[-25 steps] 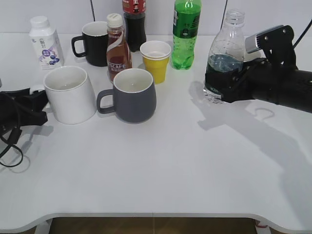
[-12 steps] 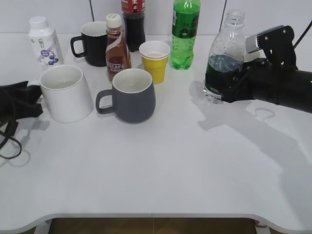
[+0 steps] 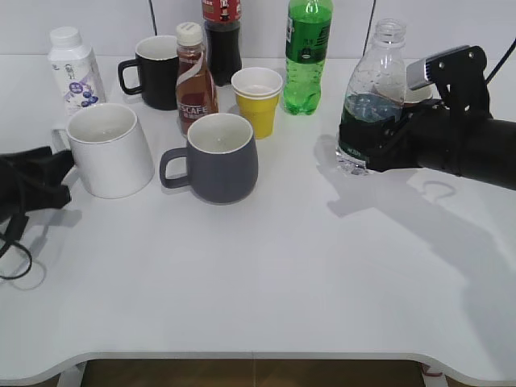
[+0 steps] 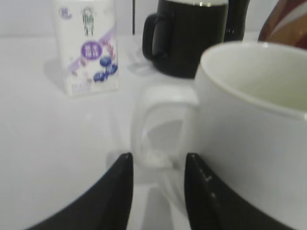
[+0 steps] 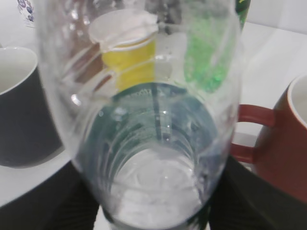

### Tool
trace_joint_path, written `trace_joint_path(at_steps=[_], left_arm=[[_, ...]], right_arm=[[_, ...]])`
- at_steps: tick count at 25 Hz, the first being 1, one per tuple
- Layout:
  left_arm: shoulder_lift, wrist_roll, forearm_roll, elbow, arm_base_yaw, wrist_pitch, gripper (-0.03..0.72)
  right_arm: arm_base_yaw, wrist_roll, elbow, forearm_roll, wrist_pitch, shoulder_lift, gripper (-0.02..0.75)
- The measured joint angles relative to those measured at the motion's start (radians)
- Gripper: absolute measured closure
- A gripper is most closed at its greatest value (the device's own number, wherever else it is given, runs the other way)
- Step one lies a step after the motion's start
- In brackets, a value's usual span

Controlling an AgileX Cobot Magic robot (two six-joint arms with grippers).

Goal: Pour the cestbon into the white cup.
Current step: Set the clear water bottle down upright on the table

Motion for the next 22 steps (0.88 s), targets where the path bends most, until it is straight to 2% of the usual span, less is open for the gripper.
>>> trace_joint_path(at_steps=[7,16,20,22], left_arm=[[-0.010,0.000,-0.046,0.077,0.000,0.000,0.408],[-0.053,0.000,-0.009,0.096,-0.004,-0.002,0.408],[-0.102,0.000,0.005,0.097,-0.005,-0.001,0.408],[-0.149,0.000,0.008,0.097,-0.005,0.000,0.408]], right_arm=[[0.000,-0.017,0.026,0.004,-0.019,0.019,0.309],[0.000,-0.148,0.047,0.051,-0.122,0.129,0.301],[0.000,-0.186,0.049,0.066,-0.159,0.137,0.163],[0.000,-0.194,0.049,0.097,-0.171,0.118,0.120]])
